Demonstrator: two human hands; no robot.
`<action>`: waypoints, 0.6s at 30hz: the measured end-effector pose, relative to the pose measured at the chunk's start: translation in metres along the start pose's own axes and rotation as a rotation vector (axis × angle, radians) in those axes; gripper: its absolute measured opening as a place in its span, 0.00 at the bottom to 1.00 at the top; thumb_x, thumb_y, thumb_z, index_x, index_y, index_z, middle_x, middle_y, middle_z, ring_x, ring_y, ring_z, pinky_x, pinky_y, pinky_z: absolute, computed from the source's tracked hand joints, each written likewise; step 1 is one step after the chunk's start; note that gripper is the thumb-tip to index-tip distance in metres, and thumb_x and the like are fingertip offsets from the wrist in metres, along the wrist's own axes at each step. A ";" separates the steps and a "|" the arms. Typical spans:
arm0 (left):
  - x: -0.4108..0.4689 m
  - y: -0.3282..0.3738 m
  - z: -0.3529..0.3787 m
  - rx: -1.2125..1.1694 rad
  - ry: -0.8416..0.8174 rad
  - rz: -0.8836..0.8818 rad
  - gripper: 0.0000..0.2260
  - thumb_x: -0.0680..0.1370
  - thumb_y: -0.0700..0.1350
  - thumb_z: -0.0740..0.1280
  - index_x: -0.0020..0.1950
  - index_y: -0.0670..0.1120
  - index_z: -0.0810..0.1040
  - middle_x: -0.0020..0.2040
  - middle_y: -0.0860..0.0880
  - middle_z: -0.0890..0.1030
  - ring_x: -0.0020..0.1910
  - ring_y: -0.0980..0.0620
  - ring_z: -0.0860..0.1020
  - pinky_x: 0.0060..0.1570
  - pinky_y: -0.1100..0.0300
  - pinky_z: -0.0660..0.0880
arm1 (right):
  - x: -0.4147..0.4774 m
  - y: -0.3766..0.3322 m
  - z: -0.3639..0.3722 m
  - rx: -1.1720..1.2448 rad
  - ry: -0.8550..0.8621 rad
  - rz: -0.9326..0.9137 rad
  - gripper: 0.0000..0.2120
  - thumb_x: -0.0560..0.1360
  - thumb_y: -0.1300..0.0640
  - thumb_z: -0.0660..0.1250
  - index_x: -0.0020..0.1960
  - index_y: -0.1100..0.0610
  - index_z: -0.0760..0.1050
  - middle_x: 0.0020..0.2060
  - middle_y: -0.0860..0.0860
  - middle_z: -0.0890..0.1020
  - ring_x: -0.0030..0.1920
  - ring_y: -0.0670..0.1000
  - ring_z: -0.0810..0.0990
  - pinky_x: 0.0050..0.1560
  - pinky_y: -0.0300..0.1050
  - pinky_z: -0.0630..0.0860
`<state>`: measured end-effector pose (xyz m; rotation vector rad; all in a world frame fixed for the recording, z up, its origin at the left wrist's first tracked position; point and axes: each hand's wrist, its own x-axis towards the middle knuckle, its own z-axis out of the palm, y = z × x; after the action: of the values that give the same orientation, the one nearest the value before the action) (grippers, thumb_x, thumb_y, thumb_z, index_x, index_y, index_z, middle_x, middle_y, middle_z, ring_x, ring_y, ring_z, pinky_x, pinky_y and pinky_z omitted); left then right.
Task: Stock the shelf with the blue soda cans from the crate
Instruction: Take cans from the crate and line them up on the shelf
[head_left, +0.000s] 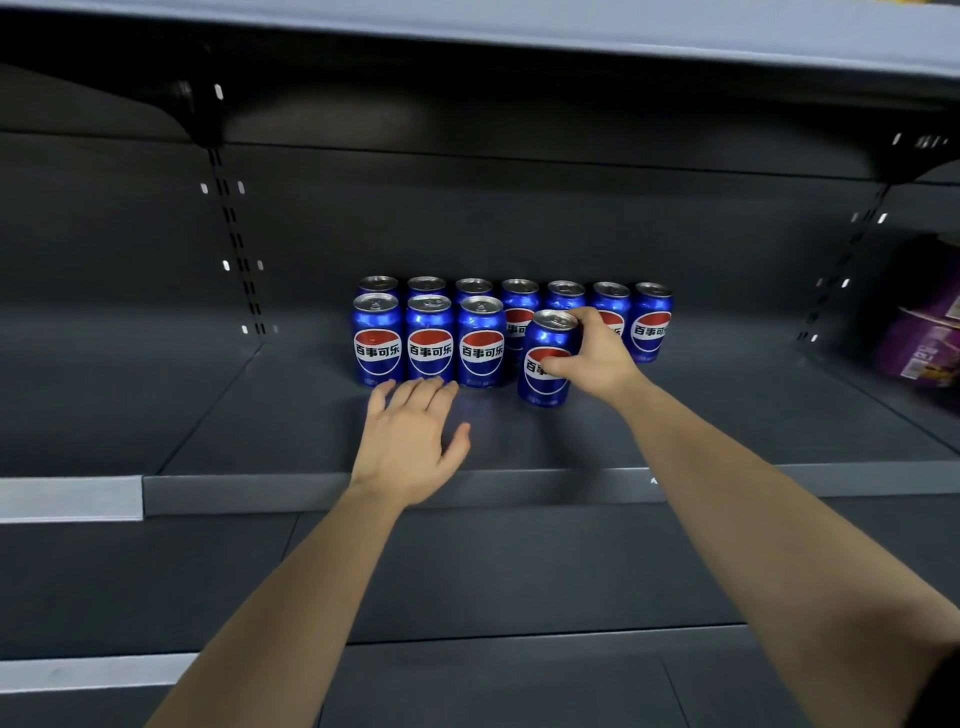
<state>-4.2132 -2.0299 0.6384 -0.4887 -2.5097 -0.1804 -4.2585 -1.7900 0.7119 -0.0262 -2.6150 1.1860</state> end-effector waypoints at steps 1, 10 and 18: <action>0.000 0.000 0.000 0.001 -0.001 0.001 0.26 0.76 0.57 0.53 0.67 0.46 0.75 0.62 0.48 0.79 0.60 0.49 0.75 0.67 0.47 0.63 | 0.003 0.000 0.002 -0.013 0.012 -0.009 0.34 0.67 0.58 0.76 0.69 0.56 0.65 0.58 0.48 0.75 0.56 0.49 0.76 0.54 0.44 0.73; -0.001 0.001 -0.001 -0.011 0.040 0.018 0.23 0.75 0.55 0.56 0.64 0.45 0.77 0.59 0.49 0.80 0.57 0.49 0.76 0.65 0.50 0.63 | 0.017 -0.004 0.023 -0.115 0.075 -0.032 0.39 0.70 0.57 0.74 0.76 0.57 0.60 0.69 0.55 0.67 0.66 0.54 0.71 0.62 0.43 0.69; -0.001 0.001 -0.003 -0.017 0.019 0.023 0.23 0.75 0.54 0.55 0.64 0.46 0.77 0.60 0.50 0.80 0.59 0.50 0.76 0.65 0.49 0.64 | 0.029 -0.003 0.037 -0.136 0.106 -0.023 0.36 0.73 0.56 0.71 0.76 0.61 0.59 0.71 0.57 0.66 0.67 0.55 0.70 0.61 0.40 0.66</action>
<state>-4.2108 -2.0304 0.6408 -0.5196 -2.4846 -0.1964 -4.2957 -1.8154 0.6984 -0.0826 -2.5902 0.9695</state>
